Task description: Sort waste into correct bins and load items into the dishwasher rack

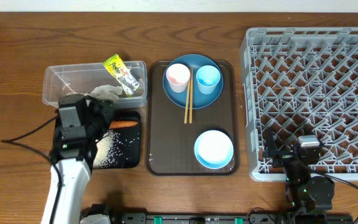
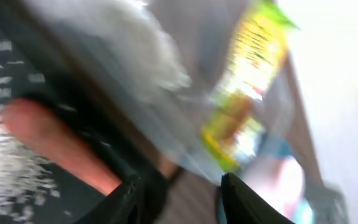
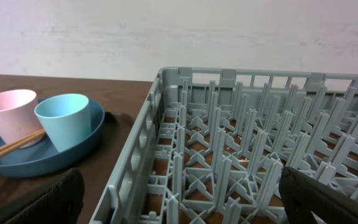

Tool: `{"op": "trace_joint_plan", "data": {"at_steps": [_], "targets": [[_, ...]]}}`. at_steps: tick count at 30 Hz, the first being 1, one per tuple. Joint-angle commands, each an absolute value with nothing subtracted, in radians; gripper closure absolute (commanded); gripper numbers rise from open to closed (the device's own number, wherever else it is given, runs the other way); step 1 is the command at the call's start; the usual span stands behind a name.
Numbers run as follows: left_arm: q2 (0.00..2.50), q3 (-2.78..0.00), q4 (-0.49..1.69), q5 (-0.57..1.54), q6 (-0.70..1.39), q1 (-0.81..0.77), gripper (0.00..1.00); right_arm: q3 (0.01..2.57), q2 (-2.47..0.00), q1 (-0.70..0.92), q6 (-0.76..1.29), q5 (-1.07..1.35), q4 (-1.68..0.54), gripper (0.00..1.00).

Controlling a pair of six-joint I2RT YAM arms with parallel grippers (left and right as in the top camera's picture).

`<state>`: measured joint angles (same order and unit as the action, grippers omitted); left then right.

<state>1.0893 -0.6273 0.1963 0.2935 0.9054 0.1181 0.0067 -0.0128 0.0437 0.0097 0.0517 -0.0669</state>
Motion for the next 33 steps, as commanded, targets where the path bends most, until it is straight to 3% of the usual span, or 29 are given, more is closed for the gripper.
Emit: {"op": "trace_joint_plan", "data": {"at_steps": [1,4,10,17,21,33], "targets": [[0.997,-0.652,0.257,0.525,0.715,0.124,0.53,0.006,-0.011,0.053,0.002,0.049,-0.071,0.01],[0.933,-0.652,0.403,0.629,0.570,0.123,0.52,0.006,-0.011,0.053,0.002,0.049,-0.071,0.01],[0.859,-0.652,0.649,0.627,0.373,0.123,0.47,0.006,-0.011,0.053,0.002,0.049,-0.071,0.01],[0.855,-0.652,0.709,0.533,0.329,0.123,0.35,0.006,-0.011,0.053,0.002,0.049,-0.071,0.01],[0.855,-0.652,0.715,0.533,0.329,0.123,0.17,0.006,-0.011,0.053,0.002,0.049,-0.071,0.01],[0.855,-0.652,0.715,0.533,0.329,0.123,0.06,0.006,-0.011,0.053,0.002,0.049,-0.071,0.01]]}}
